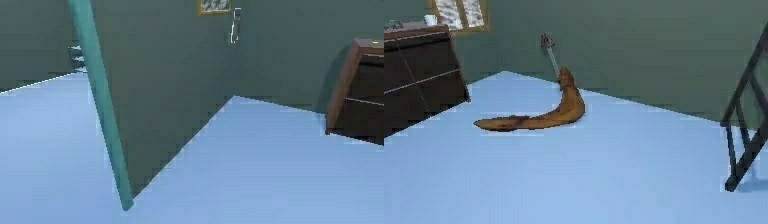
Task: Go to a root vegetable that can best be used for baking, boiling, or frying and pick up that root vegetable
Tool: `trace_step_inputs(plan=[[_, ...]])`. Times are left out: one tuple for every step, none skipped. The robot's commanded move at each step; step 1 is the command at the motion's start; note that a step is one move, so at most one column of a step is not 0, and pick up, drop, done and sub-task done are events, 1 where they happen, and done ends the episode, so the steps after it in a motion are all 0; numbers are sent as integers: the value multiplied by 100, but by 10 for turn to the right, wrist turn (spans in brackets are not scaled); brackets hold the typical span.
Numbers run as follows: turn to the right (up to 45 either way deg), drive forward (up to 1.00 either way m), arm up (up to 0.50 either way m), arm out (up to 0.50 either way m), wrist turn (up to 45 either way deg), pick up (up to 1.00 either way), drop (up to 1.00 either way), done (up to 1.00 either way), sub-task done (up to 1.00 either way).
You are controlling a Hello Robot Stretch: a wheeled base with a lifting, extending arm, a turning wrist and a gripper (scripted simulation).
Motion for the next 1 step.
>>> trace_step_inputs(plan=[[-450,0,0,0,0,0,0,0,0]])
